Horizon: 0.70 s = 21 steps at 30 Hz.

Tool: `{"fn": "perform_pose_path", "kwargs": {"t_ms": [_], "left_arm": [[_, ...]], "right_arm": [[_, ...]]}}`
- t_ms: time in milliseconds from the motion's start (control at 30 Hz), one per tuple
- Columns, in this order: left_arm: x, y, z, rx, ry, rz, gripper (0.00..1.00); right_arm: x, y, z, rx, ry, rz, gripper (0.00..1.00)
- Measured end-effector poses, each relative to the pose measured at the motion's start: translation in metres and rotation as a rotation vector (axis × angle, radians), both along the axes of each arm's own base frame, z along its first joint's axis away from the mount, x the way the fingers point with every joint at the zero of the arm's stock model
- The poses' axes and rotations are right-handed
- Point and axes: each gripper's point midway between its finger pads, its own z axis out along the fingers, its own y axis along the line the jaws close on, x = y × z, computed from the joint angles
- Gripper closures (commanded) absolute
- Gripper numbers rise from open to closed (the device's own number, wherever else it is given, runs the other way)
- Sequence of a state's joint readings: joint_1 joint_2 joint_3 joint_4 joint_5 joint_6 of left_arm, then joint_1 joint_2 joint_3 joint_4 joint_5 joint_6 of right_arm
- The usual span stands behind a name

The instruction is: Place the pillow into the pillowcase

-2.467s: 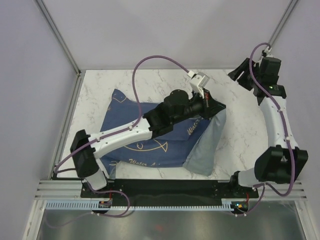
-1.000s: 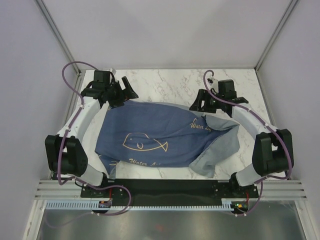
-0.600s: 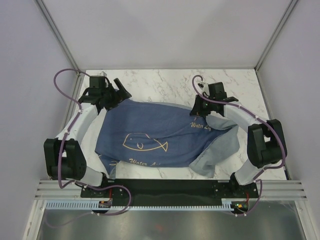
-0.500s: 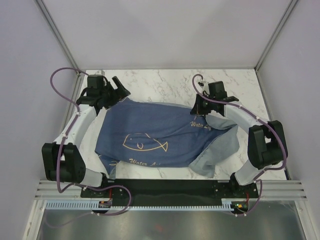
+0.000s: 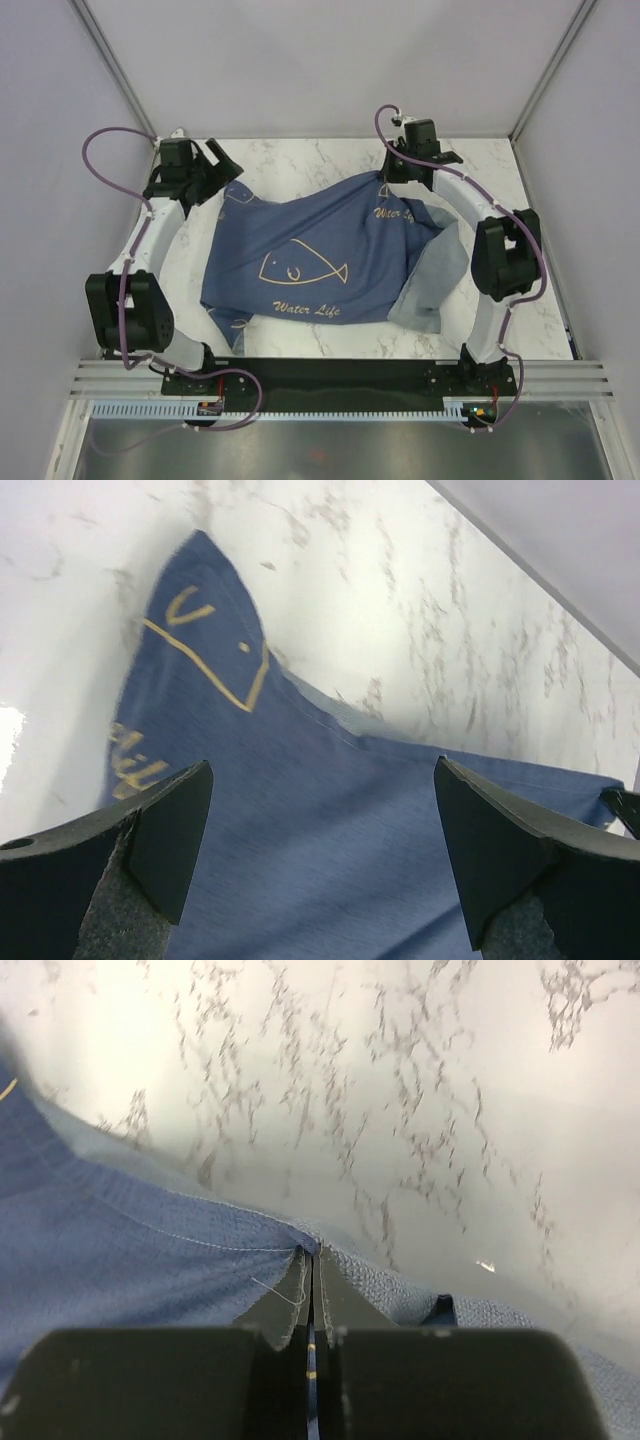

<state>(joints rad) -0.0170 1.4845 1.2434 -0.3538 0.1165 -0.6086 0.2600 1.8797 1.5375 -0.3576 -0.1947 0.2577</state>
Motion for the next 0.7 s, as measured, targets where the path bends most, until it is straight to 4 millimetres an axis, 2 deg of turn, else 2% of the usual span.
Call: {"fn": "perform_pose_path", "kwargs": {"t_ms": [133, 233, 367, 500, 567, 600, 667, 700], "left_arm": [[0.021, 0.043, -0.032, -0.029, 0.065, 0.076, 0.00], [0.032, 0.065, -0.062, -0.055, 0.132, 0.110, 0.00], [0.040, 0.060, -0.100, -0.101, 0.214, 0.075, 0.00], [0.040, 0.044, -0.127, -0.164, 0.272, 0.009, 0.03], [0.043, 0.034, -0.134, -0.206, 0.286, -0.033, 0.14], [0.046, 0.031, -0.136, -0.221, 0.287, -0.049, 0.31], [0.056, 0.024, -0.141, -0.262, 0.285, -0.081, 0.51], [0.059, 0.022, -0.143, -0.274, 0.284, -0.093, 0.72]], "right_arm": [[0.030, -0.001, -0.021, -0.042, 0.027, -0.037, 0.99], [0.040, -0.003, -0.041, -0.070, 0.060, -0.056, 0.97], [0.042, -0.005, -0.060, -0.094, 0.104, -0.065, 0.95], [0.045, -0.005, -0.063, -0.101, 0.114, -0.069, 0.93], [0.050, -0.004, -0.058, -0.098, 0.103, -0.070, 0.92], [0.054, -0.003, -0.055, -0.095, 0.094, -0.071, 0.92], [0.063, -0.002, -0.050, -0.090, 0.078, -0.074, 0.92], [0.068, -0.001, -0.049, -0.087, 0.069, -0.076, 0.92]]}}
